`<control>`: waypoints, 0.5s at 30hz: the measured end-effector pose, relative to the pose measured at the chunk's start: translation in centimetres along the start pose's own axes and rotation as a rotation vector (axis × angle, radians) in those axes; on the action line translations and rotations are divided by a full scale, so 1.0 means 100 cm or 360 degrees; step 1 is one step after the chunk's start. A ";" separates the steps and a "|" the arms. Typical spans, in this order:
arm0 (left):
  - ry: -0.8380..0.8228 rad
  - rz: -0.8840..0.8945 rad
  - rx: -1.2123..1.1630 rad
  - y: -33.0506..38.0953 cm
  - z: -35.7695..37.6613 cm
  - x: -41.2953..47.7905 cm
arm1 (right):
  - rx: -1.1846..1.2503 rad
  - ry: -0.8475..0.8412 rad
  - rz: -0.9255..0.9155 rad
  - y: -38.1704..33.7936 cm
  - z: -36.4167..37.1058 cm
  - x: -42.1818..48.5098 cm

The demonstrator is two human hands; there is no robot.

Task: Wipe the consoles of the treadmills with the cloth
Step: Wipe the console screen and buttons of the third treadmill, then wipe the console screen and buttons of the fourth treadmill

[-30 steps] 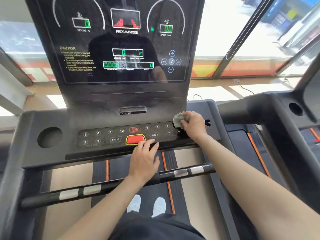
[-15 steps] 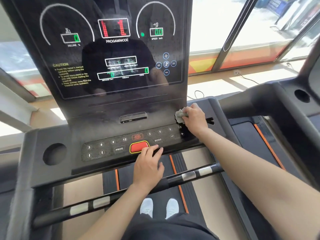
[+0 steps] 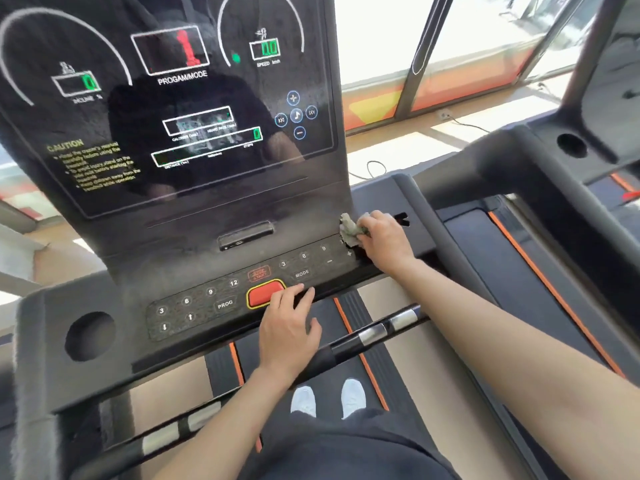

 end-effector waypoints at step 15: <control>-0.0499 0.0331 -0.0571 0.068 0.045 -0.025 | 0.0636 0.0205 0.1062 0.018 -0.038 -0.231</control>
Point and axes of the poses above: each hand's wrist, its own x-axis towards the middle knuckle, its own z-axis out of the palm, y = z × x, the point moved 7 cm from there along x, towards the middle knuckle, and after that the axes turned 7 degrees about y, right-handed, at the moved point
